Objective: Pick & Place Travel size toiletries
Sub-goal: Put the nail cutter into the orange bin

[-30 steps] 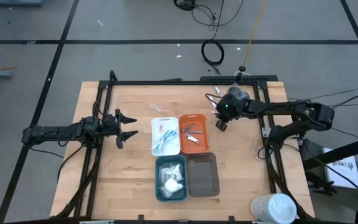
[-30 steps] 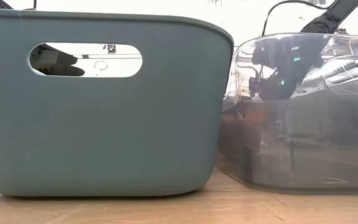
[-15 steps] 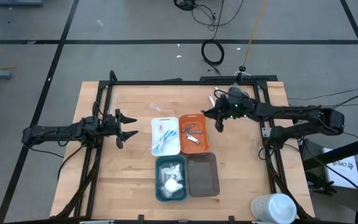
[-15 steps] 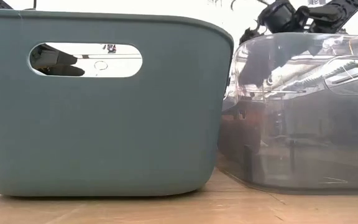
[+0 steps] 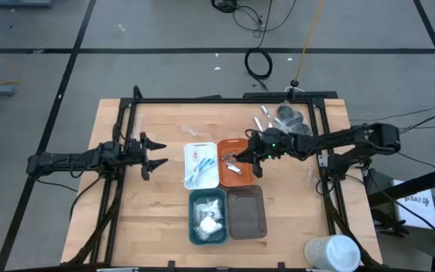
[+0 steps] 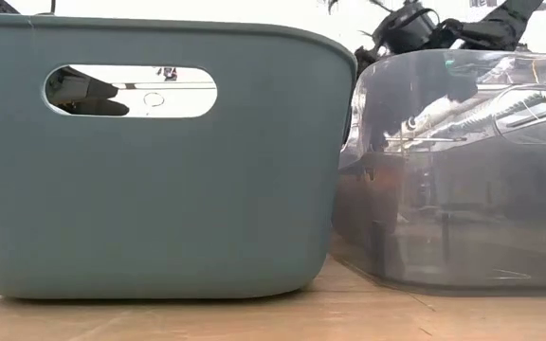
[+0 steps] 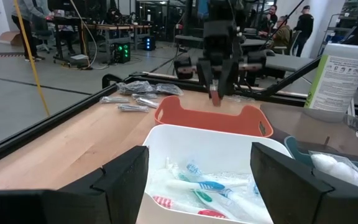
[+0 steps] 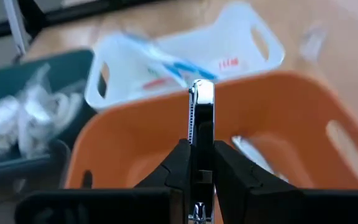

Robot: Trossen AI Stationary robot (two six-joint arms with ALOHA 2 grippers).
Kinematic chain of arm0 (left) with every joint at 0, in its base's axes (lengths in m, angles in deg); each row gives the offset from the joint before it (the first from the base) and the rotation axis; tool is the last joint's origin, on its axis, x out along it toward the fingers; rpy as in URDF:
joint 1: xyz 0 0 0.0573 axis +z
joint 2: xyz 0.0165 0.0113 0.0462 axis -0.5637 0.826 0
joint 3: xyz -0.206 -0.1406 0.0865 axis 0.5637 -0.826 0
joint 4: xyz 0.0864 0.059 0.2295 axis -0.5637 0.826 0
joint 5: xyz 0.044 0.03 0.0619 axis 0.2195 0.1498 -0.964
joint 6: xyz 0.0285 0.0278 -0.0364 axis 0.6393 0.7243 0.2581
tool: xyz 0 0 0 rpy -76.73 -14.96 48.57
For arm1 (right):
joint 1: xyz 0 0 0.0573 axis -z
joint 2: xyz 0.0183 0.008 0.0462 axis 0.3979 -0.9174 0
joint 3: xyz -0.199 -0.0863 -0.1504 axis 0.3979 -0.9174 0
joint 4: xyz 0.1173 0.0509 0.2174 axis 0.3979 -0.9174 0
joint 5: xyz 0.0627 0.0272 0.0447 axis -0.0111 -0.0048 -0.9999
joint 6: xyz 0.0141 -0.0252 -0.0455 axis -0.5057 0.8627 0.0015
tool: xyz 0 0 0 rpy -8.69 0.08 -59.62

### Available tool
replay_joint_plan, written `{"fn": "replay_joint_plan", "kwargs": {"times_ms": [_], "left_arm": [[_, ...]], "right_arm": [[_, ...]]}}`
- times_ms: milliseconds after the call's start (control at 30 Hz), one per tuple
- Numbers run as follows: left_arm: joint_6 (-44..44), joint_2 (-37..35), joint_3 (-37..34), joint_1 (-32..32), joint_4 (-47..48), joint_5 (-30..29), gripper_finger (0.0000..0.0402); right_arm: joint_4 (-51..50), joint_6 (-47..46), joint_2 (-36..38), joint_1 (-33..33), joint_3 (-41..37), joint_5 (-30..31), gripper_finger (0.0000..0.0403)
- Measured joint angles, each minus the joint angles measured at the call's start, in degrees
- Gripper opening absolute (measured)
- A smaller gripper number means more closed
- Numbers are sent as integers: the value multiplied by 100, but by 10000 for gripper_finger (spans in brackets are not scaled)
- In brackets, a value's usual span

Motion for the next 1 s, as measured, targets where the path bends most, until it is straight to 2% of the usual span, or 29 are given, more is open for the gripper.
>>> {"fn": "replay_joint_plan", "kwargs": {"times_ms": [267, 567, 1000], "left_arm": [[2, 0, 0, 0, 0, 0, 273], [2, -1, 0, 2, 10, 2, 274], [2, 0, 0, 0, 0, 2, 273]], "right_arm": [[-518, 258, -866, 27, 521, 9, 36], [-493, 275, -1478, 281, 707, 57, 38], [-141, 257, -1455, 289, 705, 39, 127]]}}
